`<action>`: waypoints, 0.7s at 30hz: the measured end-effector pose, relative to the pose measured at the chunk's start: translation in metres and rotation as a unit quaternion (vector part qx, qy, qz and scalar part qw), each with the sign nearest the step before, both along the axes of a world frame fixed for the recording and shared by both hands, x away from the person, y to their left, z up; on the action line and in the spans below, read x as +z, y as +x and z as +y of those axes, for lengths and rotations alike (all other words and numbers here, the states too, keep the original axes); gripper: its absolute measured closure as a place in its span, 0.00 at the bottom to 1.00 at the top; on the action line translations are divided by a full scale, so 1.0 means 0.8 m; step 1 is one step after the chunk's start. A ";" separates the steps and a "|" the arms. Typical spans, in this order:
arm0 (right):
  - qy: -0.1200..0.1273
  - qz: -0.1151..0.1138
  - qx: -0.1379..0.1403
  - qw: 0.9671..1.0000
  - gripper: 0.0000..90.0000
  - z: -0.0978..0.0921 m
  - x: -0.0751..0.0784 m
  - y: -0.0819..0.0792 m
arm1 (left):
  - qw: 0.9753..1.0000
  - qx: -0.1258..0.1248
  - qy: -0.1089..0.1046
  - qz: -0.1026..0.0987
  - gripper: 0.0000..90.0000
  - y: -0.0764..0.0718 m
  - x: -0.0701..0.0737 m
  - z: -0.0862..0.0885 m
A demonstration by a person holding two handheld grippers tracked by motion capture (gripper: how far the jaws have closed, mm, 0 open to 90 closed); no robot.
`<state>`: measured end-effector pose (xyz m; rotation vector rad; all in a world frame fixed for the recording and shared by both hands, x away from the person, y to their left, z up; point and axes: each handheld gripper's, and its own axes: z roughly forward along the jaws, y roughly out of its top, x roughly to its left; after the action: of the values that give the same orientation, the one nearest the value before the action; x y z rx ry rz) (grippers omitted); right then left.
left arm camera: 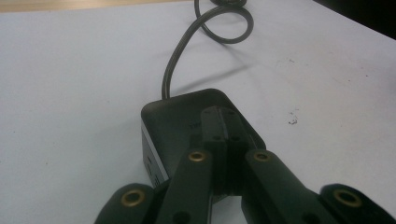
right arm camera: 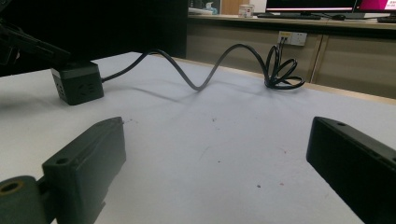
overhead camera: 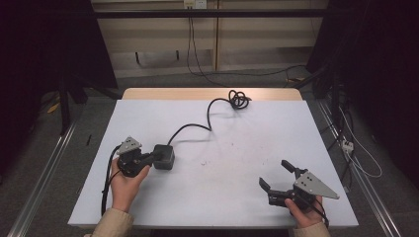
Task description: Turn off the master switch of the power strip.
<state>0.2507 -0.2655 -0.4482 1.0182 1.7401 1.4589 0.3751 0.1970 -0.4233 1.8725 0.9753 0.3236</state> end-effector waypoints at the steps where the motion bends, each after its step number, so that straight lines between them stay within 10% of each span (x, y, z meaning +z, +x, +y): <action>1: 0.000 0.000 0.000 1.000 0.05 0.000 0.000 0.000 | 1.000 -0.001 0.001 0.000 1.00 0.000 0.000 0.001; 21: 0.000 0.000 0.001 1.000 0.05 0.000 0.000 0.000 | 1.000 0.005 -0.009 0.003 1.00 -0.001 0.003 0.003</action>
<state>0.2507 -0.2652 -0.4481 1.0160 1.7417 1.4598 0.3745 0.1990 -0.4208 1.8543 0.9874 0.3146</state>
